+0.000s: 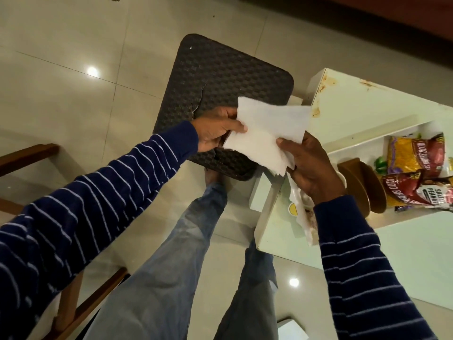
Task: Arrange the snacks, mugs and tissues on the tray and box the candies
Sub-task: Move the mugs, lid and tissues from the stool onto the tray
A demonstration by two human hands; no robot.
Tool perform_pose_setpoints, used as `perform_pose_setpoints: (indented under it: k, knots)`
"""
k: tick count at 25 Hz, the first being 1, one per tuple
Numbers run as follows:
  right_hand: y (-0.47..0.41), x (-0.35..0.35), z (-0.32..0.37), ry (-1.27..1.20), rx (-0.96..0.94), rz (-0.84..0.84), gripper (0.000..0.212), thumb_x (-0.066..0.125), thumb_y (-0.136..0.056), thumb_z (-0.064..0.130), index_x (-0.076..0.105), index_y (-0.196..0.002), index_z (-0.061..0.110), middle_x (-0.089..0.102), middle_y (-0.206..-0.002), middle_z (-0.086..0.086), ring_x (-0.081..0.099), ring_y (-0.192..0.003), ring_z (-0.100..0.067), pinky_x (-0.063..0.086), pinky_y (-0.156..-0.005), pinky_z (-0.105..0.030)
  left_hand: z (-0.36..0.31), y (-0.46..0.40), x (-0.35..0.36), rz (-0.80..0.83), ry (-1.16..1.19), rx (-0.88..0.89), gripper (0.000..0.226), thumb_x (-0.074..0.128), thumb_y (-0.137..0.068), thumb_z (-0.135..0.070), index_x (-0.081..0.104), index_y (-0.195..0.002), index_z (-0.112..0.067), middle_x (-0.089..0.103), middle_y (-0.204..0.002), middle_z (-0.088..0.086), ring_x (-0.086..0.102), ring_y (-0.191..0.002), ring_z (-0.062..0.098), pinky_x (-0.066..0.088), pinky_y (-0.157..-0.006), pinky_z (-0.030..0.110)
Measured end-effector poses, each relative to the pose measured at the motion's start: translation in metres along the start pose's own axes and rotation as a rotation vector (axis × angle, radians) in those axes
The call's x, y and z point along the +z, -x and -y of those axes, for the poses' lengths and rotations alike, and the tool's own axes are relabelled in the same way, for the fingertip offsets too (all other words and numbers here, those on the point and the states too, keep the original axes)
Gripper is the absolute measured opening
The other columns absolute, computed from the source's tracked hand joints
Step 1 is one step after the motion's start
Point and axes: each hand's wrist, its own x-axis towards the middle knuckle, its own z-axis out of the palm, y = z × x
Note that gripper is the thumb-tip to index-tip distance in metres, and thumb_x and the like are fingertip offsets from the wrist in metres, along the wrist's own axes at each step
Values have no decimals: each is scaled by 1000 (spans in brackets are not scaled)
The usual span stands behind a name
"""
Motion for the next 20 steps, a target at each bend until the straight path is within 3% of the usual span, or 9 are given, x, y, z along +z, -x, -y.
perform_pose_setpoints:
  k: [2,5,7,9,12,14,16,19,20]
  knots:
    - [15,-15,1,41,-16,19,17,60,-95,4,64,-112,6,71,-103,-10,71,-88,-25,59,-61,-31,-2,4,13,30,23,49,19,59,-93,-2,72,-95,-16,70,-118,11,66,-103,27,58,-60,23]
    - [40,-39,0,-7,-40,11,6,55,-96,0,61,-96,2,70,-78,-5,68,-67,-17,58,-57,-28,-7,8,45,110,55,69,35,54,-94,1,73,-71,-15,73,-108,10,68,-103,26,56,-53,19]
    - [55,-58,-6,-20,-30,-2,13,51,-97,-2,61,-106,-4,72,-92,-13,67,-79,-22,58,-70,-34,-11,8,69,136,73,50,39,54,-94,2,74,-66,-16,74,-102,10,70,-92,22,54,-50,18]
    - [73,-82,-15,12,-50,22,26,53,-96,-2,60,-121,-2,65,-119,-25,63,-100,-32,54,-83,-42,-15,6,95,120,46,7,35,55,-94,-1,74,-68,-14,72,-99,12,70,-78,17,54,-48,18]
    - [103,-119,-32,85,-145,217,60,72,-82,-1,55,-133,27,55,-140,-9,56,-127,-23,54,-96,-36,-20,-2,130,40,27,-108,21,52,-97,-3,69,-86,-7,70,-89,13,69,-63,11,56,-48,18]
    - [123,-138,-42,205,-228,248,78,84,-73,1,50,-132,40,42,-148,-1,47,-137,-18,51,-102,-30,-20,-10,157,13,52,-188,16,50,-99,-5,65,-93,-5,71,-78,11,69,-60,10,57,-49,17]
    - [136,-151,-54,387,-321,65,76,86,-71,1,52,-123,45,37,-148,6,46,-135,-15,51,-99,-22,-16,-19,184,3,22,-234,14,50,-99,-7,63,-98,-2,71,-77,12,70,-62,11,57,-49,18]
    - [147,-163,-72,618,-516,-413,38,79,-81,9,63,-112,24,62,-123,0,62,-111,-20,52,-86,-11,-9,-31,219,24,-15,-260,13,50,-99,-5,61,-99,1,71,-86,17,72,-67,15,59,-51,21]
    - [150,-170,-76,614,-520,-548,26,76,-86,13,68,-110,17,68,-113,1,65,-103,-21,53,-85,-15,-7,-34,232,40,-27,-257,13,50,-98,-5,61,-98,2,71,-89,18,73,-68,16,60,-54,21]
